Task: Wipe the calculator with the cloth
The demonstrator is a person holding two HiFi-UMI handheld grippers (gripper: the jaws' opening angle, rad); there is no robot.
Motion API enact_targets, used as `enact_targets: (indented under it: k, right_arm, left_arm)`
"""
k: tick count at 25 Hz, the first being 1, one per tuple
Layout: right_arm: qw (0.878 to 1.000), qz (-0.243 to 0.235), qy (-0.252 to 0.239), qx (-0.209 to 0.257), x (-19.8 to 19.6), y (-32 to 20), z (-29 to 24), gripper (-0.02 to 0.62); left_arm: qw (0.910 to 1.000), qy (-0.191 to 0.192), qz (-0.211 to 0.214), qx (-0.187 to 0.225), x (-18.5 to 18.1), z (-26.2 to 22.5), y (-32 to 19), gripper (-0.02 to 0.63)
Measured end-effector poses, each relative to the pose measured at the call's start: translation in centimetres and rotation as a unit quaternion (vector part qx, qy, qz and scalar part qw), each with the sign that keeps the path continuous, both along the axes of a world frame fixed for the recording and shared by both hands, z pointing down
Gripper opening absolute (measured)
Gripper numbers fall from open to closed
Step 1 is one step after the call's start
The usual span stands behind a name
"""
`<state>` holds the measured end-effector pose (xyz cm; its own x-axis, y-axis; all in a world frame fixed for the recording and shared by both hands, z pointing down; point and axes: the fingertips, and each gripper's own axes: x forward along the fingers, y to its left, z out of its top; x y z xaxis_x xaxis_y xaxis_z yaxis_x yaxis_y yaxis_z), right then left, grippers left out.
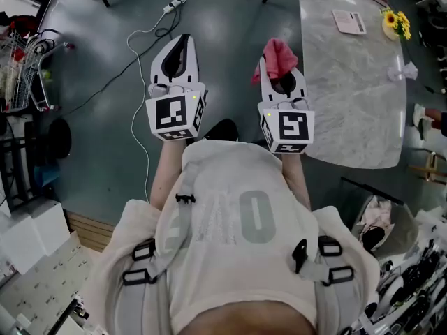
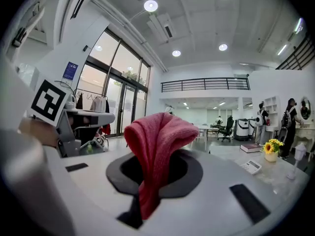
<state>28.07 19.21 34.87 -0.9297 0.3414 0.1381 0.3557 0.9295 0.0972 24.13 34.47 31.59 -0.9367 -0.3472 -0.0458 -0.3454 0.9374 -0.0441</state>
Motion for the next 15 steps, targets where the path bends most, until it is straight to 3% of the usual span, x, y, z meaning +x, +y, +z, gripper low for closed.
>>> enact_targets:
  k: [8, 15]
  right_arm:
    - [1.000, -0.016, 0.014, -0.005, 0.1, 1.3, 1.1, 0.054]
    - [0.998, -0.006, 0.011, 0.061, -4.9, -0.6, 2.4, 0.054]
  left_arm:
    - [0.9999, 0.003, -0.012, 0.008, 0.1, 1.1, 2.2, 0.026]
    - [0.9992, -0.018, -0.027, 0.024, -5.7, 0.8, 2.7, 0.026]
